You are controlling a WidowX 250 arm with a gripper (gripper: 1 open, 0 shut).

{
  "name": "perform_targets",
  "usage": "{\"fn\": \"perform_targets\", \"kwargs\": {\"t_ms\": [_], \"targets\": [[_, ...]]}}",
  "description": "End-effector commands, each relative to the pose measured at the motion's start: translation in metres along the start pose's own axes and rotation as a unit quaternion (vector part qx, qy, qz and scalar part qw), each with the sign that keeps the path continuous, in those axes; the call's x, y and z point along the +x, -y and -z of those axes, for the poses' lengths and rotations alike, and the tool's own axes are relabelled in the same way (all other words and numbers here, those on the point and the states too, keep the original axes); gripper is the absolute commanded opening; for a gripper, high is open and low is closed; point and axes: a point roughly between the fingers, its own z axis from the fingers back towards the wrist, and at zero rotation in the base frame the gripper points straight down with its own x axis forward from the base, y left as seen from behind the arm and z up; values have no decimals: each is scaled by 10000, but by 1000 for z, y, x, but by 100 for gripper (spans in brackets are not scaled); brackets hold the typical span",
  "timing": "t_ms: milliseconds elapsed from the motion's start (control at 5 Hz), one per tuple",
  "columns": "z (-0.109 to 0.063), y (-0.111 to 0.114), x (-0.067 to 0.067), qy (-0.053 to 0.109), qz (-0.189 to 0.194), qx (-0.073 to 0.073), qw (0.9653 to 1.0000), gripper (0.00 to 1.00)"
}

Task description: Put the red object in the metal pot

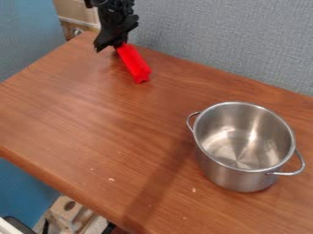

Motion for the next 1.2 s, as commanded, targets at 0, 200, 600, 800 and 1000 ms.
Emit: {"fn": "perform_targets", "kwargs": {"t_ms": [0, 200, 600, 800, 1000], "targets": [[2, -9, -30, -319, 92, 197, 9993, 0], [-4, -9, -32, -340, 109, 183, 9992, 0], [-19, -8, -36, -392, 152, 152, 9990, 0], [-29, -7, -38, -425, 180, 135, 9988, 0], [-39, -6, -41, -464, 221, 112, 9986, 0]]}}
